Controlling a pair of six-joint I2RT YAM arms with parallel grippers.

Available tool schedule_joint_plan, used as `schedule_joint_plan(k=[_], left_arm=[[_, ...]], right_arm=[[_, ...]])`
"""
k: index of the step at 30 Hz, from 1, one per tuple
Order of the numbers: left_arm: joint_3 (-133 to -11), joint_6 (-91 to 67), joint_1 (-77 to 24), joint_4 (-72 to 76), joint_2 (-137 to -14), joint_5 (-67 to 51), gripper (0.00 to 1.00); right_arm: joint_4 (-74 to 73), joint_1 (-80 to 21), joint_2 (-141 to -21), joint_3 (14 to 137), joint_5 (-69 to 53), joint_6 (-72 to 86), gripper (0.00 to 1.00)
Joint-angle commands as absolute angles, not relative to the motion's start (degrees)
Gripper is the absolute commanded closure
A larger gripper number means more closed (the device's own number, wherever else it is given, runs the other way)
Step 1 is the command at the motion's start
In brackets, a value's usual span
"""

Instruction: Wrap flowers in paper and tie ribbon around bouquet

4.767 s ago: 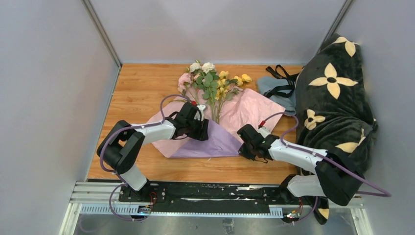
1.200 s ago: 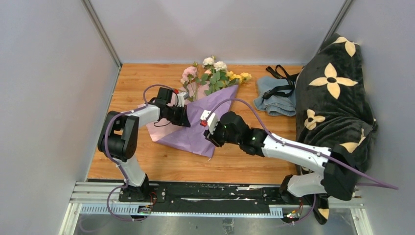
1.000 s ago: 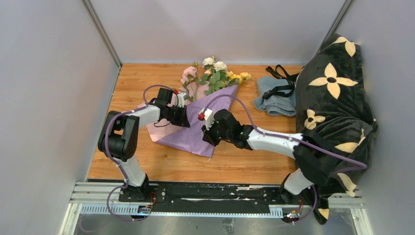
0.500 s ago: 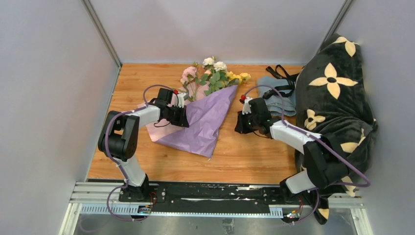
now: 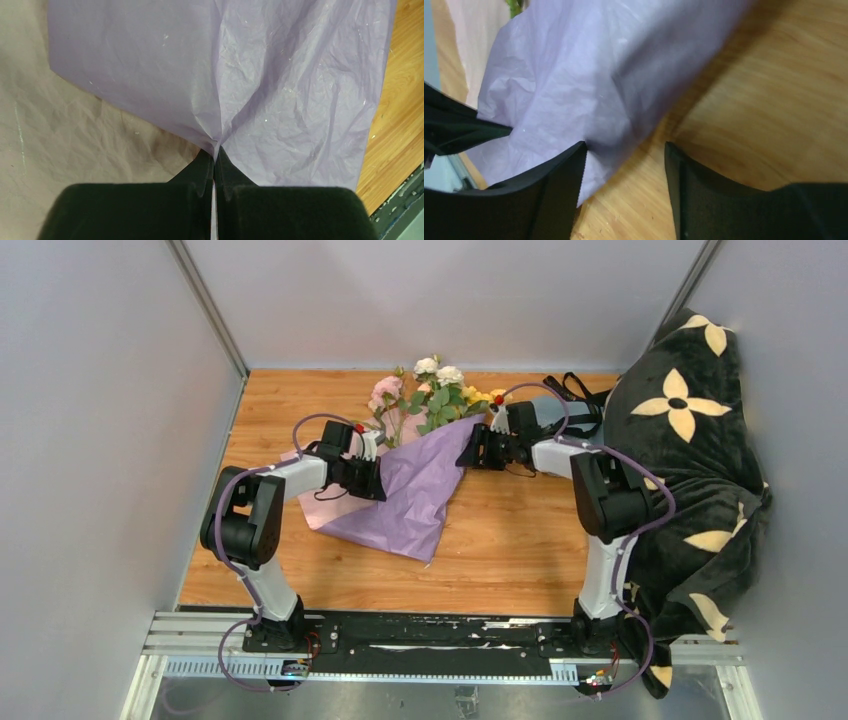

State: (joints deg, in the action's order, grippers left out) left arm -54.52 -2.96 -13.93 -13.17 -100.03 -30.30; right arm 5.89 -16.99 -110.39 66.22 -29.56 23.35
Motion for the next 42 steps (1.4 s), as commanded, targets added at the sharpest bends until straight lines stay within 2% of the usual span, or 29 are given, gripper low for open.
schedule_joint_plan(k=[1,3,6,7,17,19,22,24,27,30,33,35,38,42], left_arm=[[-54.0,-1.5,-13.5,-13.5,-100.3,-29.6,1.00],[-53.9,-1.5,-13.5,-13.4,-100.5,-29.5,1.00],[-54.1,-1.2,-13.5,-13.6,-100.7,-28.7,1.00],[-54.2,-0.9,-13.5,-13.8,-100.9,-28.3,1.00],[-53.7,-0.1,-13.5,-13.8,-100.6,-28.4,1.00],[-53.5,-0.1,-13.5,-13.4,-100.6,-29.1,1.00],[-53.3,-0.9,-13.5,-13.0,-100.8,-29.7,1.00],[-53.3,-1.2,-13.5,-12.8,-100.7,-29.3,1.00],[-53.1,-2.1,-13.5,-11.7,-100.5,-29.0,1.00],[-53.3,-2.8,-13.5,-11.3,-100.8,-29.6,1.00],[-53.2,-2.9,-13.5,-11.3,-101.1,-29.7,1.00],[-53.2,-2.8,-13.5,-11.6,-101.3,-29.7,1.00],[-53.1,-2.6,-13.5,-11.7,-100.9,-29.2,1.00],[-52.8,-2.4,-13.5,-11.9,-100.0,-28.7,1.00]], right_arm=[[8.2,-16.8,-116.4,71.3,-39.3,27.0,0.41],[9.7,-16.2,-118.0,72.0,-39.9,27.8,0.55],[11.0,-14.8,-119.6,73.5,-39.4,29.2,0.93],[10.7,-14.5,-119.8,74.4,-38.7,29.2,1.00],[-1.6,-12.3,-118.4,83.3,-30.7,25.4,1.00],[-3.7,-12.6,-118.6,84.5,-30.9,23.7,0.90],[-11.0,-12.7,-117.5,86.9,-28.8,19.2,0.70],[-14.6,-12.9,-113.7,85.8,-25.1,16.1,0.64],[-16.3,-15.3,-104.4,78.9,-17.4,12.8,0.62],[-14.6,-22.3,-96.8,68.9,-16.6,9.9,0.66],[-10.7,-28.8,-94.2,60.5,-24.4,11.3,0.78],[-4.2,-31.9,-94.4,56.7,-27.8,14.5,0.87],[1.4,-34.0,-97.5,56.0,-29.4,16.4,0.93],[2.0,-33.2,-101.5,54.4,-24.1,18.2,1.00]])
